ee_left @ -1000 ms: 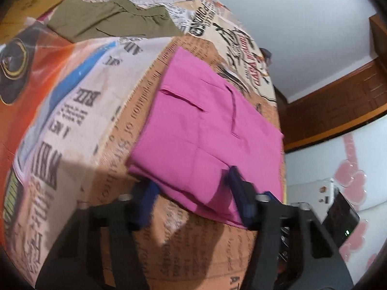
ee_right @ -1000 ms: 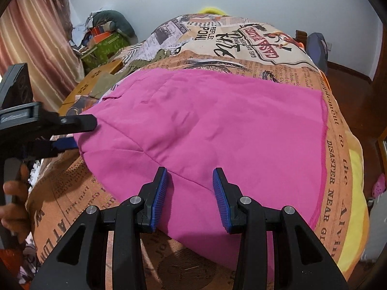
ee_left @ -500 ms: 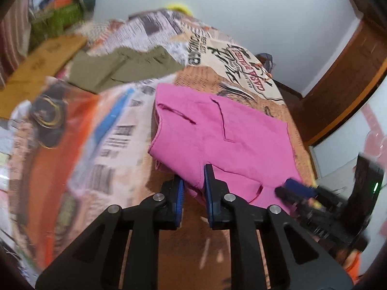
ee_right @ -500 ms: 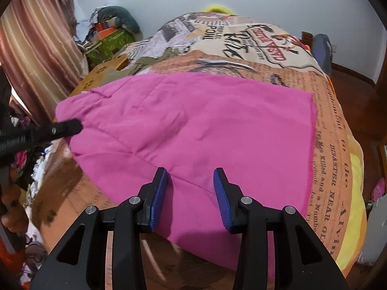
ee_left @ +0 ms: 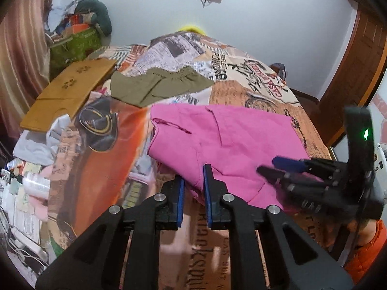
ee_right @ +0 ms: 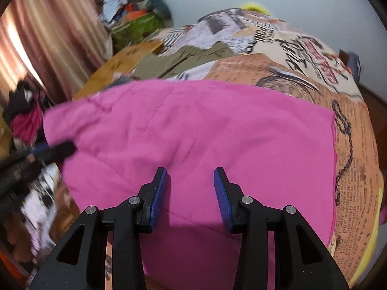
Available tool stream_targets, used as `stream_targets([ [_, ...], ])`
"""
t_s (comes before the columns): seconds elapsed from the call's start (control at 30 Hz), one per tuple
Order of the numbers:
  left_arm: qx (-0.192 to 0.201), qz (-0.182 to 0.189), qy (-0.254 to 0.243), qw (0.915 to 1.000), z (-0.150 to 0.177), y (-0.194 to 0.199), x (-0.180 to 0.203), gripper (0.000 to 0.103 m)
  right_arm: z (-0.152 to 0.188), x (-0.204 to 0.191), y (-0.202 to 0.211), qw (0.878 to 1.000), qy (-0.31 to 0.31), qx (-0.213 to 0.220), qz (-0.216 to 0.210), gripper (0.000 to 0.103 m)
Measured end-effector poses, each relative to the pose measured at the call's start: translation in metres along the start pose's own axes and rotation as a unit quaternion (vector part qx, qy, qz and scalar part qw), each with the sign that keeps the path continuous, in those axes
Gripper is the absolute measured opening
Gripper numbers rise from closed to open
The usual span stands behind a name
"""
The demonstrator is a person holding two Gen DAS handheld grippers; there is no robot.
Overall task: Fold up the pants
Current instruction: 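Close the left tool on the pink pants edge and lift it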
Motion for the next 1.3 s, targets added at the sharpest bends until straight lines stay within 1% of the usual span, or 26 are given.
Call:
stream_targets([
  [0.1,0.018,-0.001,-0.016,0.9997,-0.01,0.006,0.003,0.014,0.002,-0.002,0.0,1.0,0.015,-0.001,0.005,0.037],
  [0.27,0.049,-0.011,-0.074,0.996,-0.036,0.018,0.028,0.013,0.001,0.004,-0.001,0.999,-0.016,-0.006,-0.027,0.037],
  [0.33,0.057,-0.008,-0.093,0.994,-0.044,0.021,0.039,0.013,0.001,0.005,-0.002,0.999,-0.026,-0.008,-0.039,0.037],
  [0.43,0.07,0.022,-0.123,0.9897,-0.056,0.029,0.063,0.012,0.001,0.006,-0.001,0.997,-0.04,-0.009,-0.058,0.037],
  [0.47,0.07,0.045,-0.131,0.9879,-0.06,0.031,0.073,0.012,0.001,0.007,-0.001,0.997,-0.044,-0.009,-0.065,0.037],
  [0.5,0.07,0.054,-0.135,0.9868,-0.062,0.032,0.079,0.012,0.001,0.008,0.0,0.996,-0.049,-0.009,-0.072,0.037],
  [0.53,0.069,0.061,-0.143,0.9854,-0.064,0.032,0.086,0.012,0.002,0.009,0.001,0.996,-0.052,-0.009,-0.077,0.037],
  [0.63,0.065,0.067,-0.162,0.9824,-0.068,0.03,0.101,0.012,0.004,0.012,0.007,0.995,-0.054,-0.009,-0.084,0.037],
  [0.77,0.06,0.069,-0.173,0.9807,-0.071,0.028,0.112,0.012,0.011,0.023,0.028,0.995,-0.059,0.009,-0.074,0.037],
  [0.87,0.059,0.073,-0.185,0.9784,-0.073,0.028,0.121,0.012,0.016,0.041,0.045,0.995,-0.07,0.024,-0.061,0.037],
  [0.93,0.059,0.073,-0.194,0.9764,-0.072,0.029,0.129,0.012,0.021,0.058,0.056,0.995,-0.08,0.033,-0.045,0.037],
  [1.0,0.059,0.076,-0.201,0.9748,-0.073,0.029,0.136,0.012,0.027,0.072,0.058,0.996,-0.085,0.032,-0.024,0.037],
  [1.03,0.059,0.08,-0.205,0.9738,-0.073,0.028,0.141,0.012,0.031,0.077,0.057,0.995,-0.089,0.028,-0.021,0.037],
  [1.1,0.059,0.085,-0.209,0.9725,-0.075,0.026,0.147,0.012,0.037,0.084,0.052,0.994,-0.102,0.021,-0.027,0.037],
  [1.17,0.059,0.092,-0.212,0.9713,-0.076,0.024,0.154,0.012,0.038,0.085,0.052,0.993,-0.11,0.025,-0.034,0.038],
  [1.2,0.058,0.095,-0.213,0.9706,-0.077,0.023,0.157,0.012,0.037,0.084,0.052,0.993,-0.11,0.025,-0.036,0.04],
  [1.3,0.056,0.11,-0.22,0.9677,-0.079,0.02,0.169,0.012,0.036,0.084,0.05,0.993,-0.11,0.026,-0.039,0.04],
])
Point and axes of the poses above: each gripper's, at about its wrist camera, not at the fingertips, and y roughly against the way its jaws point, x to its right, z to its underside, the point moved 6 cm from there along -y, roughly the way its jaws point, and after that the axes turned 12 degrees about -y, right-handed, at the moved point
